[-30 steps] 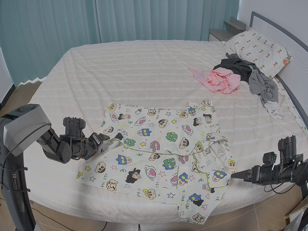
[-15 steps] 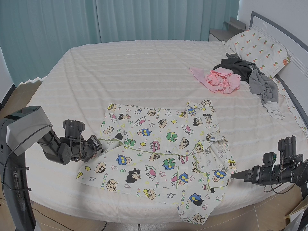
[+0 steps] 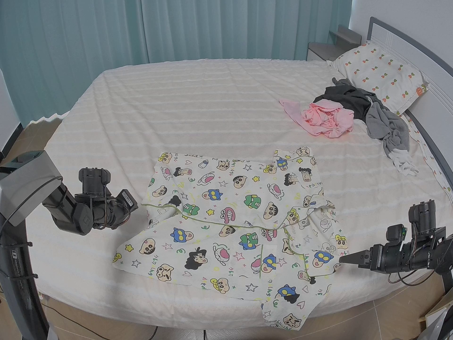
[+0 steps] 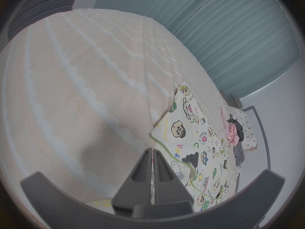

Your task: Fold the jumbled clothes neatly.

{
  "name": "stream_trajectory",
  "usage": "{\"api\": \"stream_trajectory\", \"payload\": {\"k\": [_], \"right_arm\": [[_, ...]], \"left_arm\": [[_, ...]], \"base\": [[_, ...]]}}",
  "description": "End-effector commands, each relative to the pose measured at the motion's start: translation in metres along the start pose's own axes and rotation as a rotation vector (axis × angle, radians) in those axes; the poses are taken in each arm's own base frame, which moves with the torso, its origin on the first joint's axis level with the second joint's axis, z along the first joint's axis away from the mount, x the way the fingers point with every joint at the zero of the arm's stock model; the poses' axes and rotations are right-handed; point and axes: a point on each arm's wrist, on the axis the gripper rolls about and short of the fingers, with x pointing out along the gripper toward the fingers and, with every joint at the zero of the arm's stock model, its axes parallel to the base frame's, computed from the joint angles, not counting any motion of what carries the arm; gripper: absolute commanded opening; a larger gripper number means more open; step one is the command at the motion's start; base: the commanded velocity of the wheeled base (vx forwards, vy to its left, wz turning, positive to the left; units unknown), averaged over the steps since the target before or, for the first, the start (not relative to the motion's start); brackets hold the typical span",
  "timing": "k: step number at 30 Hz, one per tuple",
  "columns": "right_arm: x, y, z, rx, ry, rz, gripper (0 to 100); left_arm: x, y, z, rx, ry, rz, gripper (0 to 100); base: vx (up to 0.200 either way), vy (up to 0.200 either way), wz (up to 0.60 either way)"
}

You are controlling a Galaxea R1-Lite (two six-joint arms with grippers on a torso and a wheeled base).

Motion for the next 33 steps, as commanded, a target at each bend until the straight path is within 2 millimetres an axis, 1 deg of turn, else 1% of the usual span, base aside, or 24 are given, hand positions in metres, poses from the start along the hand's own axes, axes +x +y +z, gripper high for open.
{"api": "stream_trajectory", "payload": {"k": [1,2,9,13,16,17,21,26,33], "right_arm": [[0.0,0.0,0.0,-0.001,-0.001,0.001,100],[0.0,0.0,0.0,-0.001,-0.001,0.001,100],[0.0,0.0,-0.002,-0.006,0.004,-0.001,100],[0.0,-0.001,-0.002,-0.017,0.005,-0.002,100],[0.0,-0.001,-0.002,-0.017,0.005,-0.002,100],[0.0,-0.001,-0.002,-0.017,0.005,-0.002,100],[0.0,-0.001,-0.002,-0.017,0.005,-0.002,100],[0.0,-0.001,-0.002,-0.016,0.006,-0.003,100],[0.0,-0.001,-0.002,-0.017,0.005,-0.002,100]], "left_arm": [[0.001,-0.002,-0.006,0.007,0.018,-0.003,0],[0.001,-0.002,-0.006,0.007,0.018,-0.003,100],[0.017,-0.004,-0.016,0.019,0.045,-0.007,100],[0.022,-0.006,-0.024,0.024,0.067,-0.01,100],[0.024,-0.007,-0.027,0.028,0.072,-0.012,100],[0.026,-0.01,-0.026,0.022,0.067,-0.02,0],[0.028,-0.012,-0.026,-0.009,0.073,-0.028,0],[0.032,-0.009,-0.028,-0.013,0.082,-0.021,0],[0.028,-0.002,-0.02,-0.027,0.062,-0.006,0]], "base": [[0.0,0.0,0.0],[0.0,0.0,0.0],[0.0,0.0,0.0],[0.0,0.0,0.0],[0.0,0.0,0.0],[0.0,0.0,0.0],[0.0,0.0,0.0],[0.0,0.0,0.0],[0.0,0.0,0.0]]}}
